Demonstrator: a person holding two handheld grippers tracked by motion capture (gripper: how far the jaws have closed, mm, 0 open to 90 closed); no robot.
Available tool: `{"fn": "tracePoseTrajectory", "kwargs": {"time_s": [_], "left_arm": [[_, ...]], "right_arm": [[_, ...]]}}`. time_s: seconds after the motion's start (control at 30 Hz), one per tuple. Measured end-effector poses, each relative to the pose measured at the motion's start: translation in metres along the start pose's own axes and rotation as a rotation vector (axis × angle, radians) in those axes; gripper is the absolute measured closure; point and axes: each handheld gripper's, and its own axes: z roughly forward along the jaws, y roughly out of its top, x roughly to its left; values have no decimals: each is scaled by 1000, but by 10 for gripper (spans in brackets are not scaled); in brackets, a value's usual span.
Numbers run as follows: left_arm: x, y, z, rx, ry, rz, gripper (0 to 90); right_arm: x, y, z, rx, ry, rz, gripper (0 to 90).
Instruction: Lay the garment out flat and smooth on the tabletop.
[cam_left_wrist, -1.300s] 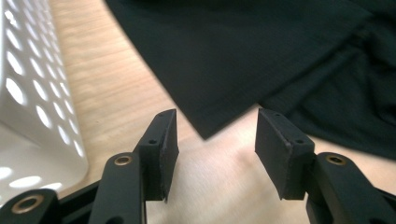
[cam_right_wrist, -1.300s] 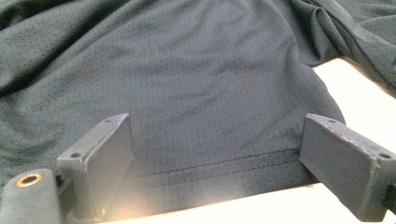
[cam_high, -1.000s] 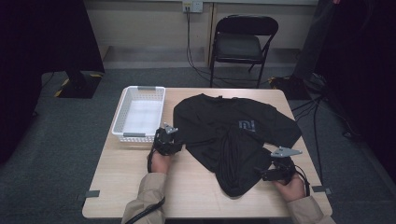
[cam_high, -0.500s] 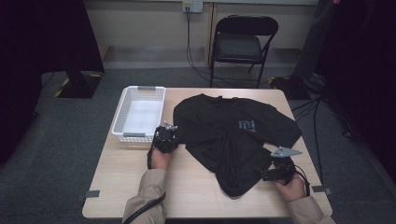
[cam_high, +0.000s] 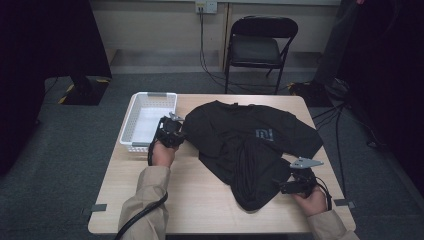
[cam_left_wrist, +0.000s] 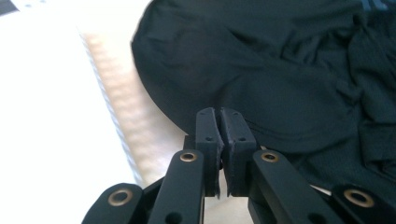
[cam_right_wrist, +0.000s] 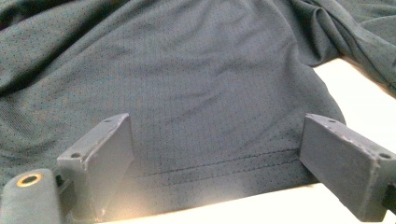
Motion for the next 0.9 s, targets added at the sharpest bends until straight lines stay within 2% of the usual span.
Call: {"fn": "tracePoseTrajectory", "kwargs": {"time_s": [0.17, 0.2, 0.23, 0.3, 0.4, 0.43, 0.47, 0.6, 0.73, 0.8, 0.83, 0.87, 0.9], "left_arm": [[15, 17, -12, 25, 18, 2, 865], [25, 21, -16, 35, 26, -7, 864], [25, 21, -16, 35, 26, -7, 864], [35, 23, -21, 43, 33, -18, 864], [50, 26, -27, 89, 26, -19, 862], [60, 27, -30, 108, 29, -26, 860], [60, 27, -30, 108, 29, -26, 860], [82, 24, -33, 121, 49, -62, 851], [90, 18, -30, 131, 59, -77, 853], [94, 13, -29, 130, 56, -96, 854], [98, 8, -30, 118, 76, -115, 854], [99, 5, -29, 112, 64, -135, 847], [99, 5, -29, 112, 64, -135, 775]], "right_arm": [[0, 0, 0, 0, 0, 0, 95], [0, 0, 0, 0, 0, 0, 95], [0, 0, 0, 0, 0, 0, 95], [0, 0, 0, 0, 0, 0, 95], [0, 0, 0, 0, 0, 0, 95], [0, 0, 0, 0, 0, 0, 95], [0, 0, 0, 0, 0, 0, 95], [0, 0, 0, 0, 0, 0, 95], [0, 0, 0, 0, 0, 0, 95], [0, 0, 0, 0, 0, 0, 95], [0, 0, 0, 0, 0, 0, 95], [0, 0, 0, 0, 0, 0, 95], [0, 0, 0, 0, 0, 0, 95]]}}
